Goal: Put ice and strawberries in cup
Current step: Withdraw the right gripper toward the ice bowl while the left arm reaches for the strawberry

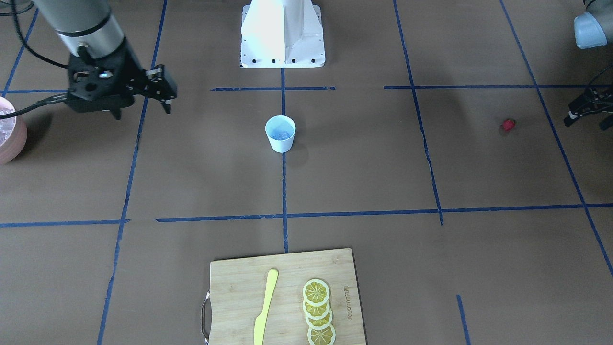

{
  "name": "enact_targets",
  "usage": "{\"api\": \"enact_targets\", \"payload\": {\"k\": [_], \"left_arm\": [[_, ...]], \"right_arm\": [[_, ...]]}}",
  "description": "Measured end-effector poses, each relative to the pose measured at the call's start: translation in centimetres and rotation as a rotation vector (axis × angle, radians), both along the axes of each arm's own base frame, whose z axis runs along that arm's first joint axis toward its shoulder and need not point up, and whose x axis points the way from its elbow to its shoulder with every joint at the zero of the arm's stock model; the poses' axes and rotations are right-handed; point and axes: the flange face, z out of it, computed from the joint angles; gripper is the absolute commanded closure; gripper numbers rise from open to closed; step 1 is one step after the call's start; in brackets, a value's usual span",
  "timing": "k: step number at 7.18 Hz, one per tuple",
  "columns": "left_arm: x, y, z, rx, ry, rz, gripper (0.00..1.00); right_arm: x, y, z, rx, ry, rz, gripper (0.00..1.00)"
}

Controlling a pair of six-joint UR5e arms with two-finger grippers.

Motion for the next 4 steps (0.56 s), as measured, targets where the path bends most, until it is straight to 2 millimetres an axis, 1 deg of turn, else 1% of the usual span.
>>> {"api": "enact_targets", "payload": {"k": [1,2,3,4], "left_arm": [[1.2,1.6,0.7,0.006,-0.004,-0.009,0.01],[2.2,2.8,1.2,0.014,-0.013,-0.019,0.01],[3.7,3.7,1.4,0.013,-0.015,-0.029,0.01],[5.8,4.6,1.4,0.010,-0.016,-0.035,0.01]], "right_arm": [[4.3,-1.1,3.1,0.025,0.015,-0.024,0.01],[8.4,-2.0,6.1,0.045,0.026,-0.048,0.01],[12.3,-2.8,9.1,0.060,0.033,-0.074,0.01],[15.2,-3.6,11.6,0.064,0.033,-0.093,0.00]]}}
